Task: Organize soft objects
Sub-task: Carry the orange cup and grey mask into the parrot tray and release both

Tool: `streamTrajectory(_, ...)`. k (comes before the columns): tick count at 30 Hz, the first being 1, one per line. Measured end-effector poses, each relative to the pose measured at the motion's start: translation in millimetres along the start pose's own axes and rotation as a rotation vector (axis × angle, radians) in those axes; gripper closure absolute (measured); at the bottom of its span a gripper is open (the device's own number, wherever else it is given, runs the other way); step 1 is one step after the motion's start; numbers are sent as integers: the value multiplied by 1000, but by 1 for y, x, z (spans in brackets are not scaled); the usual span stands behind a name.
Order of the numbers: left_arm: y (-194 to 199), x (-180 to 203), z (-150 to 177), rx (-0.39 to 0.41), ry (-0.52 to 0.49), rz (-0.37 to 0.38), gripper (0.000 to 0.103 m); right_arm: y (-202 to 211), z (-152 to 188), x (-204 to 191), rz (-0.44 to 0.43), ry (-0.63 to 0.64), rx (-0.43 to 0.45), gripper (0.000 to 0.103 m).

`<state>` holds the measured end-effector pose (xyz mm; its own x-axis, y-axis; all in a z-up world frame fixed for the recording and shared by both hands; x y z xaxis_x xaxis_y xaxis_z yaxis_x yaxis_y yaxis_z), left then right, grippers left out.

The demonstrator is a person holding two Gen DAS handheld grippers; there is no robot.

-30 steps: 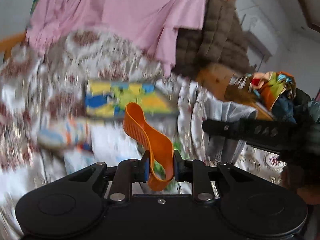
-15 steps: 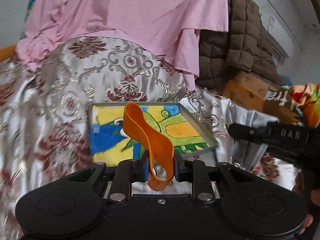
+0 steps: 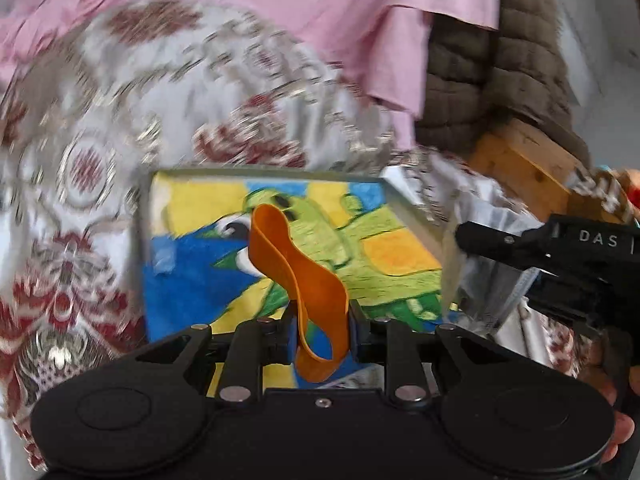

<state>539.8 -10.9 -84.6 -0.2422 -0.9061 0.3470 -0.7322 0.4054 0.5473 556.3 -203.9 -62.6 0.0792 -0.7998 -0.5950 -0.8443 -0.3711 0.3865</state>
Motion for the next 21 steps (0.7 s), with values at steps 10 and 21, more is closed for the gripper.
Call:
streamTrajectory(10, -24, -30, 10, -35, 72, -1, 72, -75, 26, -30, 165, 208, -138, 84)
streamTrajectory(21, -29, -36, 18, -78, 109, -25, 63, -95, 32, -37, 223, 310, -185, 76)
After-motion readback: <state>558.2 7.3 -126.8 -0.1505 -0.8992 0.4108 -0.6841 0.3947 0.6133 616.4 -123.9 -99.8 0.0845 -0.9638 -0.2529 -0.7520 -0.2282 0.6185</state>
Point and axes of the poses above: each gripper's, at about its wrist camera, not at the fingertips, and y roughly against the way its jaws point, x to its right, z to its underside, the point moved 7 cm from there along -y, roughly the way its jaws point, and after that the axes turned 1 degree about -y, right-handed, at the moved point
